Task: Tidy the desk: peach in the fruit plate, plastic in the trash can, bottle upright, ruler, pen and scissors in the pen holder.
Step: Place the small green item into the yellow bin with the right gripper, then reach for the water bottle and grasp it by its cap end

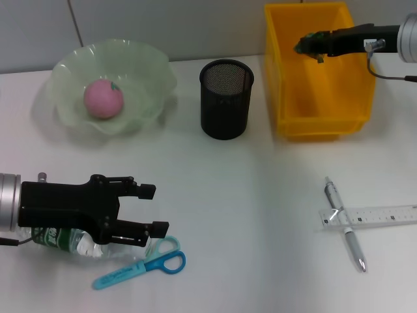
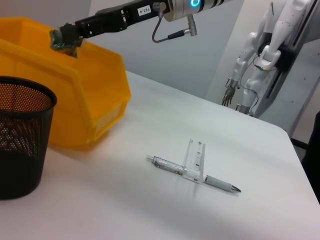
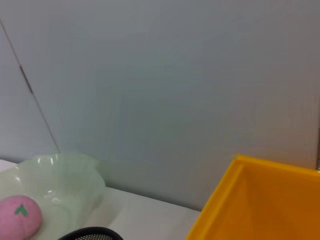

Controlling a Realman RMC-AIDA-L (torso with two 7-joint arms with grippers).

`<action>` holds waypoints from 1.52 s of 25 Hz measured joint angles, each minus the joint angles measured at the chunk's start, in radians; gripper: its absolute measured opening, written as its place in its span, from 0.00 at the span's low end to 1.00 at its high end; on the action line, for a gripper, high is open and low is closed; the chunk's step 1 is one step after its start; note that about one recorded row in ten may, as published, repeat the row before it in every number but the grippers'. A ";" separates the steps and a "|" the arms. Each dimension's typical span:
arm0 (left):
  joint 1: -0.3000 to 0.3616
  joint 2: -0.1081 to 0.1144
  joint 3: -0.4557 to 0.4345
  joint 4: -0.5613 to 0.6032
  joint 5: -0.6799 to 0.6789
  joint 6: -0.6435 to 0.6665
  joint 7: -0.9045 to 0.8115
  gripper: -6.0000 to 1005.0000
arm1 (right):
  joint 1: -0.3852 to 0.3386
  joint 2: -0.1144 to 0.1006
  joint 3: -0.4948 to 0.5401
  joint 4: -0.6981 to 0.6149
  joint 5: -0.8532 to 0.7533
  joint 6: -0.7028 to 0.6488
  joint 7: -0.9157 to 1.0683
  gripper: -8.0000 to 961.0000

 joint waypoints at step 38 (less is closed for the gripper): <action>-0.011 -0.002 -0.001 0.002 0.000 -0.012 0.022 0.84 | -0.102 0.007 0.010 -0.070 0.282 -0.337 -0.164 0.75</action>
